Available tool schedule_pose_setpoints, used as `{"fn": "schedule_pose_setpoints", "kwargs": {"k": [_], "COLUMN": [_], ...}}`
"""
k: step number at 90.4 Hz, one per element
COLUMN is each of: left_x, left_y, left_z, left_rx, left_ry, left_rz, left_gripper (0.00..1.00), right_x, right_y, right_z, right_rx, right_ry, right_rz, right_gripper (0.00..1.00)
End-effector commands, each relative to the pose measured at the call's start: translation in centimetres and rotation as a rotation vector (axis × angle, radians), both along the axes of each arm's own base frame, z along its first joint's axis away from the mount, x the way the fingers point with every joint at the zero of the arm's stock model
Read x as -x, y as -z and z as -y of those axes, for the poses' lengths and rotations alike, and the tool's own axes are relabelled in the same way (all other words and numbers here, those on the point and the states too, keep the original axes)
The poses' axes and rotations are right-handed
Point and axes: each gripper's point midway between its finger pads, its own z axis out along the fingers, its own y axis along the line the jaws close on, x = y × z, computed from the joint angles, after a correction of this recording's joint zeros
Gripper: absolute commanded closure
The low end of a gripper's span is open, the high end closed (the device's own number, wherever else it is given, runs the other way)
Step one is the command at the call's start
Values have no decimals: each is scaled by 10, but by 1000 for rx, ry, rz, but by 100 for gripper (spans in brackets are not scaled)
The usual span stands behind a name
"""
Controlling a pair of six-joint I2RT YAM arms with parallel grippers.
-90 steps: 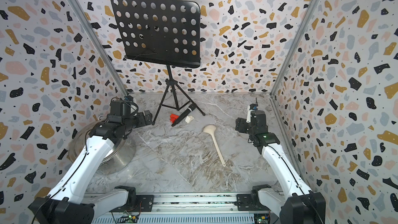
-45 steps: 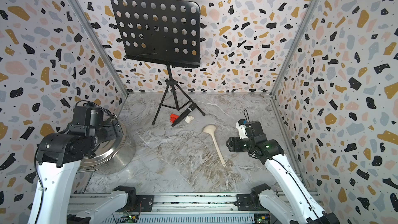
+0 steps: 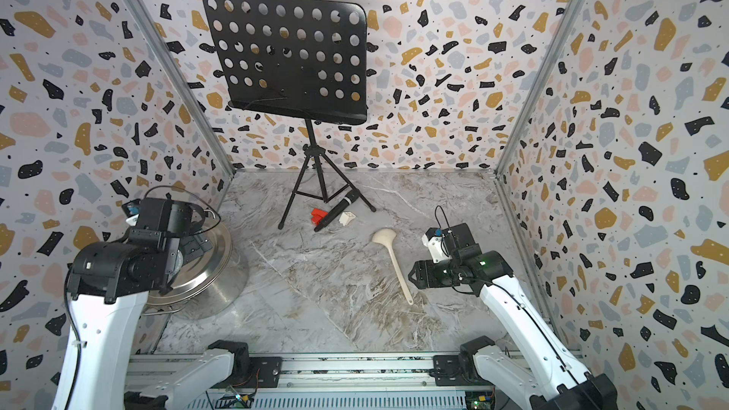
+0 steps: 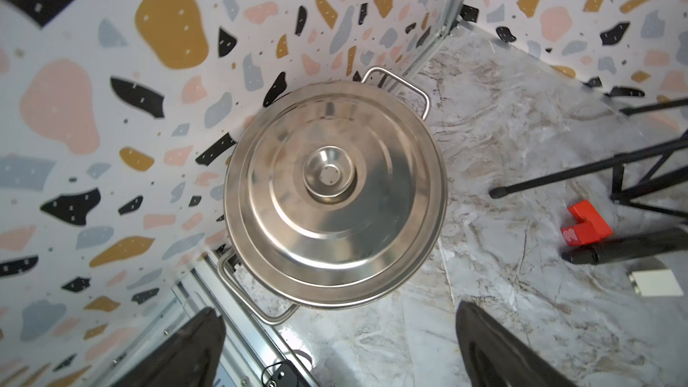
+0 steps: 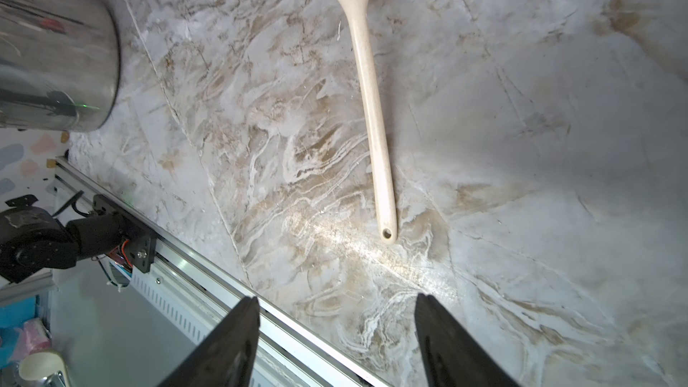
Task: Stir the soup with a spoon
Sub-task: Move the pan to the center of the board.
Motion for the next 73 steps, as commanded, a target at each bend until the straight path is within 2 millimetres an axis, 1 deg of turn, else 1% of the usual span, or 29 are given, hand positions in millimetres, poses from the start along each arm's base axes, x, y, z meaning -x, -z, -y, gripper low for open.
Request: {"fn": "schedule_pose_setpoints", "kwargs": {"k": [1, 4, 15, 24, 31, 35, 41, 45, 50, 53, 58, 68, 73], "left_x": [42, 53, 77, 90, 97, 97, 88, 76, 53, 43, 26, -2, -20], "left_y": [2, 4, 20, 37, 45, 46, 45, 39, 26, 17, 0, -33, -42], "left_z": [-19, -23, -29, -31, -33, -34, -32, -28, -19, -15, -12, -7, -3], "left_rx": [29, 19, 31, 78, 104, 108, 128, 153, 183, 189, 172, 108, 101], "left_ry": [-209, -233, -314, -385, -434, -443, -427, -392, -317, -282, -234, -151, -115], "left_rz": [130, 137, 161, 210, 275, 310, 358, 400, 441, 450, 440, 388, 359], "left_gripper": [6, 8, 14, 21, 27, 28, 29, 29, 29, 28, 26, 19, 18], "right_x": [5, 5, 5, 4, 3, 1, 0, -2, -5, -7, -10, -11, -10], "right_y": [-2, 0, 8, 9, 10, 10, 10, 8, 7, 6, 4, 1, -1], "right_z": [1, 0, -2, -10, -16, -20, -24, -26, -27, -28, -30, -32, -33], "right_rx": [36, 45, 113, 130, 134, 138, 146, 149, 155, 152, 147, 128, 119], "right_ry": [-51, -60, -120, -166, -193, -205, -221, -225, -223, -217, -201, -184, -181], "right_rz": [-31, -43, -82, -93, -102, -107, -106, -97, -89, -82, -72, -52, -42], "right_gripper": [30, 30, 33, 34, 35, 35, 35, 35, 35, 36, 36, 36, 36]}}
